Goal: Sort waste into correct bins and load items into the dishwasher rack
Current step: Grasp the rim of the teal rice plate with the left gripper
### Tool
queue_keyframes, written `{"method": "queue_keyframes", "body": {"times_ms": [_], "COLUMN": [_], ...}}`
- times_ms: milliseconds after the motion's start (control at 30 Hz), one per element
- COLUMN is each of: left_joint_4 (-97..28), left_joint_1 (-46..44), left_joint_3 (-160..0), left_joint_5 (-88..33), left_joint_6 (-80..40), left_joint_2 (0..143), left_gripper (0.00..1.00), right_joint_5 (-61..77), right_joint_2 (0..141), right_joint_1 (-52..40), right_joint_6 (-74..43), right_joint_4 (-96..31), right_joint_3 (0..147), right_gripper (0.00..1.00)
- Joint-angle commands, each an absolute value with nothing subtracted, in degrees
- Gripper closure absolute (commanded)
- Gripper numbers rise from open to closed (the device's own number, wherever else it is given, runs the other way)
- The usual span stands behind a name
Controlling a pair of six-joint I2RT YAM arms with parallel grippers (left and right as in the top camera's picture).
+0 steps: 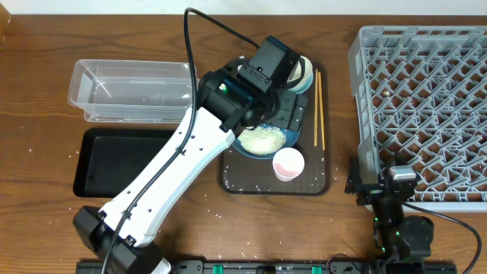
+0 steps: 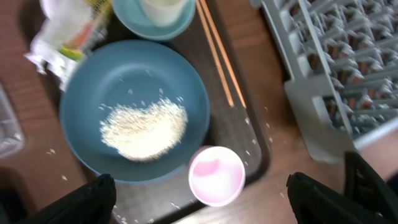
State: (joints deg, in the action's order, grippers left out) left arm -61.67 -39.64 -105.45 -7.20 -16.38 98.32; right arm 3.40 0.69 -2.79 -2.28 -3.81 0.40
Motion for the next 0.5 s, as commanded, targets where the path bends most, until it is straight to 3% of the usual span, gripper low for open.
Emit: {"method": "queue_keyframes", "body": {"times_ms": [0,467], "left_joint_4": [-61.87,-57.10], "left_joint_1": [-39.72,-39.72], "left_joint_3": [-105.23,-105.25], "left_joint_5": [-11.81,-10.13], "left_joint_6": [-15.53,-18.52], "left_joint_2": [98.76,99.68], "left_gripper": [0.10,0.09], "right_joint_5": [3.27,3.27], "right_joint_2": [0.38,0.38], "right_joint_1": [-2.26,-2.26], "right_joint_6": [-1.63,-1.61], "right_joint_4": [-4.05,-4.05], "right_joint_3": [0.32,0.32], "right_gripper": [0.01,0.01]}}
